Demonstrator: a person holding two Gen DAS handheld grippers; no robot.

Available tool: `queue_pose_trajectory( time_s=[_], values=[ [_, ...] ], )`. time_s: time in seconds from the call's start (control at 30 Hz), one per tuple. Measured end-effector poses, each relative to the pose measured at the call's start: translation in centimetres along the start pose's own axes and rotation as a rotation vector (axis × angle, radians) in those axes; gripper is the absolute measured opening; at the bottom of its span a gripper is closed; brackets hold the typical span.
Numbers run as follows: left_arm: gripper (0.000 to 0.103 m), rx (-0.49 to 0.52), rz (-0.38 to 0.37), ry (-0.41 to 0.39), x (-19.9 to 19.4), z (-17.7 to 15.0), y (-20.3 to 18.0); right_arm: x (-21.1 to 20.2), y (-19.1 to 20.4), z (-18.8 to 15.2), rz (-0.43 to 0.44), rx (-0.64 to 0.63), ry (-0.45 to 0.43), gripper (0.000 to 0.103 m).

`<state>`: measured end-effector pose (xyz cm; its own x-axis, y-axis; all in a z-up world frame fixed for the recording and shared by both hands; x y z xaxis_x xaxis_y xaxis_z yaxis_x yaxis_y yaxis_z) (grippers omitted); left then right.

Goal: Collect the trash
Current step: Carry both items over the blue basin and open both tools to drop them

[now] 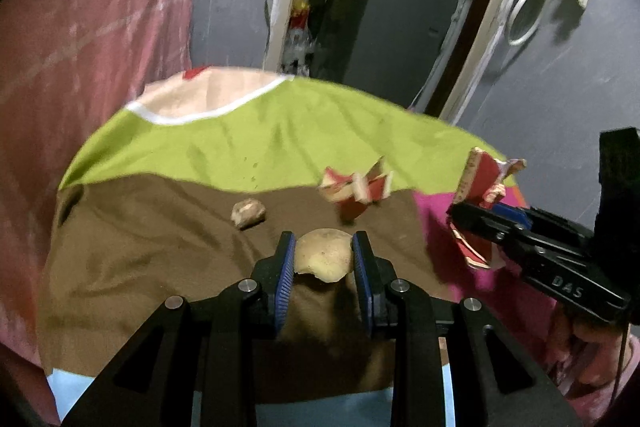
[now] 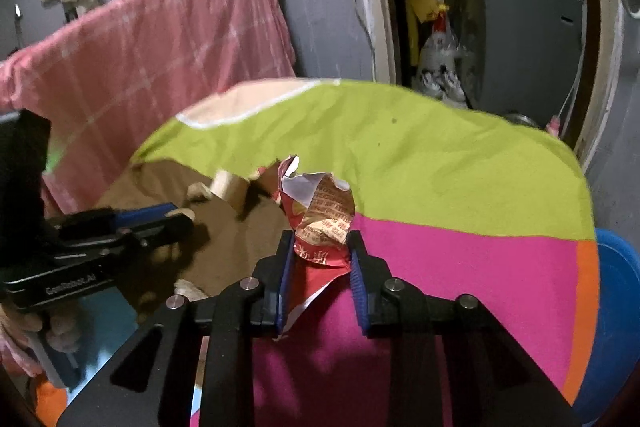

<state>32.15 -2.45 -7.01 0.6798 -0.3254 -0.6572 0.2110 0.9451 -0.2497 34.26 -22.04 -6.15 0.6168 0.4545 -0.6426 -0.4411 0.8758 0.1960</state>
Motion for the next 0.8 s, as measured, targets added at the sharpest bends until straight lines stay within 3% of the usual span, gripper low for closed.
queue_pose_trajectory(
  time_s=[0.2,0.4,0.53,0.8],
  values=[
    [0.024,0.019,-0.038,-0.159,-3.7,1.3,-3.4,-7.1,0.1,0.8,-0.036,-0.016,-0.209,0.023],
    [0.024,0.052,-0.095,-0.339,-7.6,2.5,-8.8,-15.3,0.3,1.6,-0.133,-0.08,-0.395,0.023],
    [0.024,0.079,-0.147,-0.457,-9.7,2.7,-13.3,-20.1,-0.1,1.5,-0.212,-0.117,-0.489,0.023],
    [0.024,0.117,-0.226,-0.599,-12.9,2.8,-20.6,-27.2,-1.6,0.3,-0.387,-0.151,-0.634,0.024]
  ],
)
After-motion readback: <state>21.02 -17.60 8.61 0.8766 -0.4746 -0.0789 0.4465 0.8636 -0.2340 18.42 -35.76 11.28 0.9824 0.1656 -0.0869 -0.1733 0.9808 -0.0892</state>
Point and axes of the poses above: each gripper's, at about its wrist camera, not at the fingertips, and x roughly the way its jaws point, y to its left, z to its top, the point moved 2 cm from there along x, roughly the way its jaws point, and after that the axes turned 1 degree about -x, right-handed, at the moved point
